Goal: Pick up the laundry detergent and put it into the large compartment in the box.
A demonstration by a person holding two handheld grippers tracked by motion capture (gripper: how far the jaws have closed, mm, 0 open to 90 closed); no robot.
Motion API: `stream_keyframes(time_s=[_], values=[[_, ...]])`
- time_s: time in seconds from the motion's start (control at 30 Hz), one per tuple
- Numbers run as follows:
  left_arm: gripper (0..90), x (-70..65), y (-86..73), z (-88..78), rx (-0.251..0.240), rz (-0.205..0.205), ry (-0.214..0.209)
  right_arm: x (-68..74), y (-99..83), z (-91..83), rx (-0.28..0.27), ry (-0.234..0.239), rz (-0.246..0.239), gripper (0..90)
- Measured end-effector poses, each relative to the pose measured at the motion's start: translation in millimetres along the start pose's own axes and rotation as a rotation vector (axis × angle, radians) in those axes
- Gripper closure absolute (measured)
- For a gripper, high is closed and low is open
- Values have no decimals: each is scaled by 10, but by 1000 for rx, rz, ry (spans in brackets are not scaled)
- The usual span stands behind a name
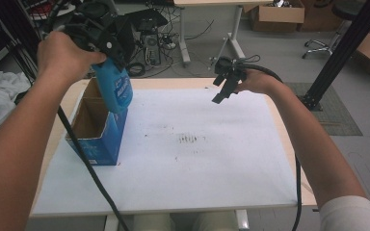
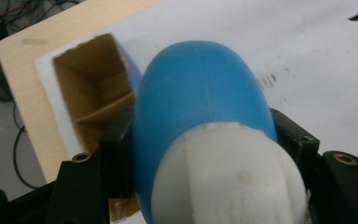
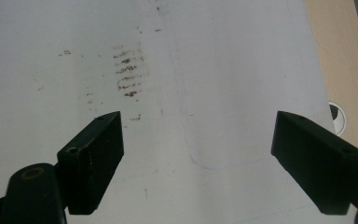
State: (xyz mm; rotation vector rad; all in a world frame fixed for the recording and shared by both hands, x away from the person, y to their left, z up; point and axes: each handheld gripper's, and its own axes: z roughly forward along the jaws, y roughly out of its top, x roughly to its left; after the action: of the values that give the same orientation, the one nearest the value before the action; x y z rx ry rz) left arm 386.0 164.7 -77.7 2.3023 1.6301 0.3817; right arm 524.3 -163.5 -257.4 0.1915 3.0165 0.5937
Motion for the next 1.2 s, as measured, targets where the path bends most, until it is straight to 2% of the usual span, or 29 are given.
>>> stream_keyframes(time_s=[0.23, 0.43, 0.67, 0.83, 0.93, 0.97, 1.2], values=[[375, 99, -59, -39, 19, -35, 37, 2, 2, -11, -12, 6, -6, 172], [375, 148, -103, -33, 24, -62, 41, 8, -25, -64, -20, -3, -1, 171], [376, 213, -150, -40, 29, -74, 48, 41, -24, -93, -17, -9, -5, 171], [376, 308, -201, 12, 42, -108, 67, 59, -22, -116, -18, -11, -6, 172], [376, 349, -213, 33, 49, -111, 77, 45, -29, -115, -20, -13, -4, 171], [376, 401, -227, 64, 51, -121, 88, 45, -31, -110, -16, -12, -2, 171], [376, 522, -269, 176, 62, -147, 94, 20, -46, -100, -11, -10, 2, 171]])
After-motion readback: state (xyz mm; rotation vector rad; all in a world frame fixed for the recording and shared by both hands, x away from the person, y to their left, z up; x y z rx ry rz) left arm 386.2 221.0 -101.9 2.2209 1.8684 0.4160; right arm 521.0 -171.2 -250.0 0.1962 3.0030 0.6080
